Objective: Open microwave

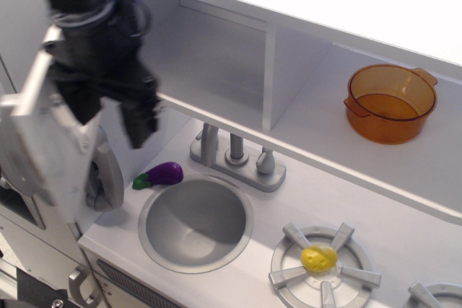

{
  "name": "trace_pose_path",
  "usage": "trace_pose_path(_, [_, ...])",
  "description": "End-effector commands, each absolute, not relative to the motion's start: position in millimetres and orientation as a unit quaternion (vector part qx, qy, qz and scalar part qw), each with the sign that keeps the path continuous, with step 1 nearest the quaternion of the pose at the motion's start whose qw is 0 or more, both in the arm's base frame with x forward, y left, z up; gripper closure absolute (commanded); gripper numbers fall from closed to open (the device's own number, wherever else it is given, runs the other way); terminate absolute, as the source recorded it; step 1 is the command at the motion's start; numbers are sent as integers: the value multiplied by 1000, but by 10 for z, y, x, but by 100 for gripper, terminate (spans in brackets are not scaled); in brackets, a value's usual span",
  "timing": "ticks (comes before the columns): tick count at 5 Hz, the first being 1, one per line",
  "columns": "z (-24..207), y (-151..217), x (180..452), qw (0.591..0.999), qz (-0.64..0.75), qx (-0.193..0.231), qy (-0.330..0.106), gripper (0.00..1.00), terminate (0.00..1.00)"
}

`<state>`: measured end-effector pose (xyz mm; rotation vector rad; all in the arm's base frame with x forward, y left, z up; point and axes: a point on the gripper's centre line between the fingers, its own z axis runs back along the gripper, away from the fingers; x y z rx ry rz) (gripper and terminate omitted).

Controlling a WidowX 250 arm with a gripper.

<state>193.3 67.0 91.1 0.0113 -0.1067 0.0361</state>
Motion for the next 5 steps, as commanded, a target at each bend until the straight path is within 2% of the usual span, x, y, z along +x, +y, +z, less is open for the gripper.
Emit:
trace_pose_path(1, [1346,636,1915,997,14,-29,-77,0,0])
trace_pose_path(2, [1543,573,2000,996,25,-48,-71,0,0])
trace_pose_path(3, [1899,732,2288,996,32,-50,-70,0,0])
trace_pose_path(4, [1899,732,2288,996,32,-50,-70,0,0])
trace_pose_path(5, [1899,732,2288,996,32,-50,-70,0,100])
